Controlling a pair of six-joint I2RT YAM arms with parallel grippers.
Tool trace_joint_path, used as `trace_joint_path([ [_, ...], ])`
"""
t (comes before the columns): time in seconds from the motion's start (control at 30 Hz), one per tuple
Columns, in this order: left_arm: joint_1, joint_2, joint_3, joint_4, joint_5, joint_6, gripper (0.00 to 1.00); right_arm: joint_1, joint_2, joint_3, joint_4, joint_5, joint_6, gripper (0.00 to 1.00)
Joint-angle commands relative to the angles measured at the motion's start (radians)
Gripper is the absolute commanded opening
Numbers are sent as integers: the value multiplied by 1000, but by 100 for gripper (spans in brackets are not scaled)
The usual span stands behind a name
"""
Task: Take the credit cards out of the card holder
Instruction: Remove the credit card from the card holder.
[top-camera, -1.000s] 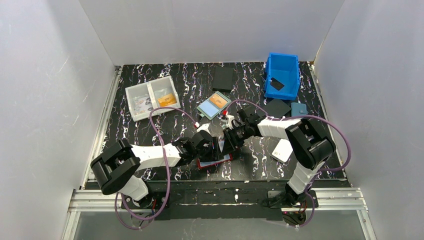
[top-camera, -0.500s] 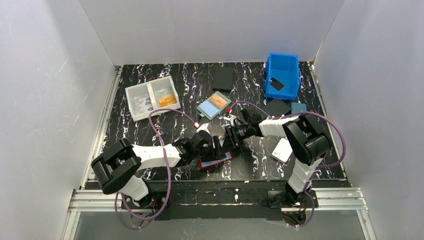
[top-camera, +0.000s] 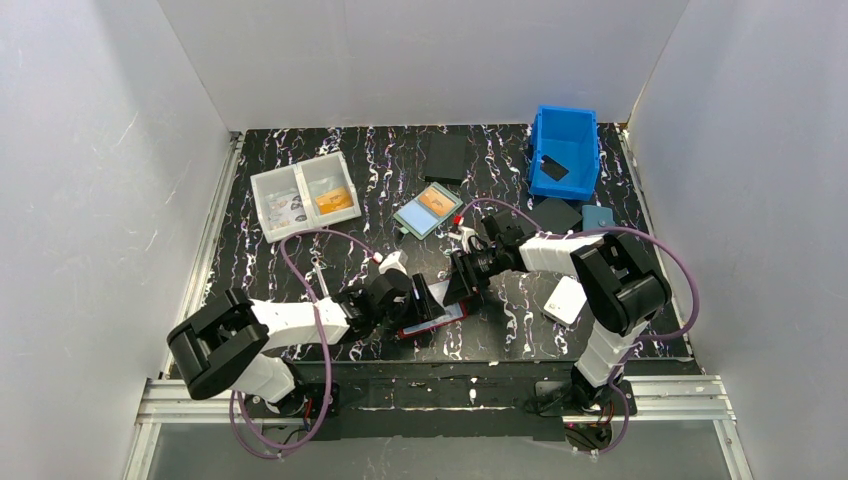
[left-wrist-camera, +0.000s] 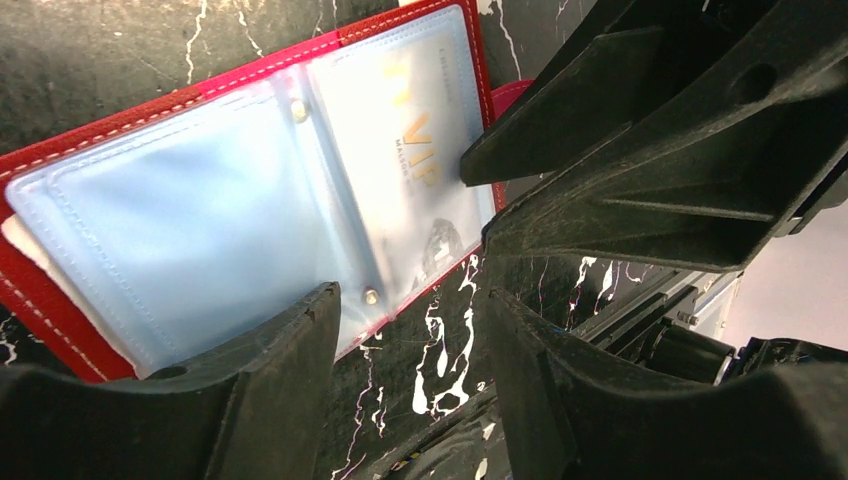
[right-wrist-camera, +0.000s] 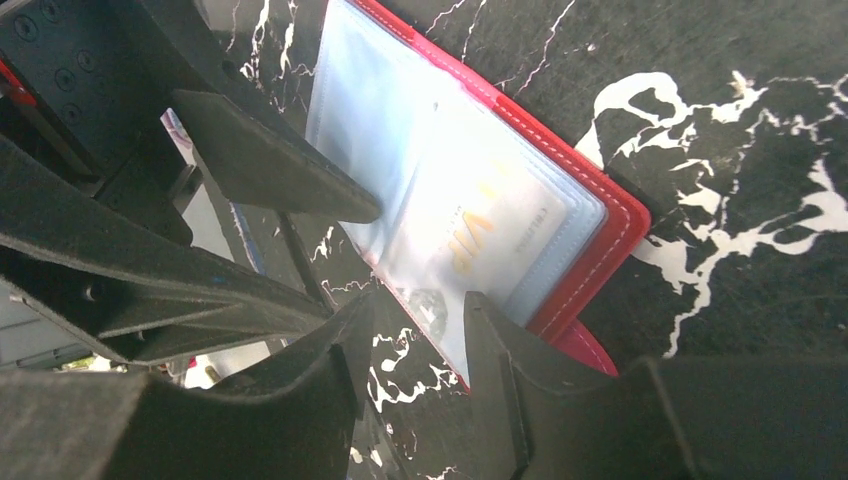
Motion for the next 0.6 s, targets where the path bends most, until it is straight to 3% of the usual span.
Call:
trace_joint_path([
  [0.0,11,-28,-56,-112,-69,6,52,-4,-50,19,-34,94,-57,48],
  [0.33,25,-31,-74,-110,-79,5,35,-3,-17,23,-52,109,-67,50],
  [0.57,36,51,-57,-97,-43,26,15,-3,38,4,-3,17,-1,50],
])
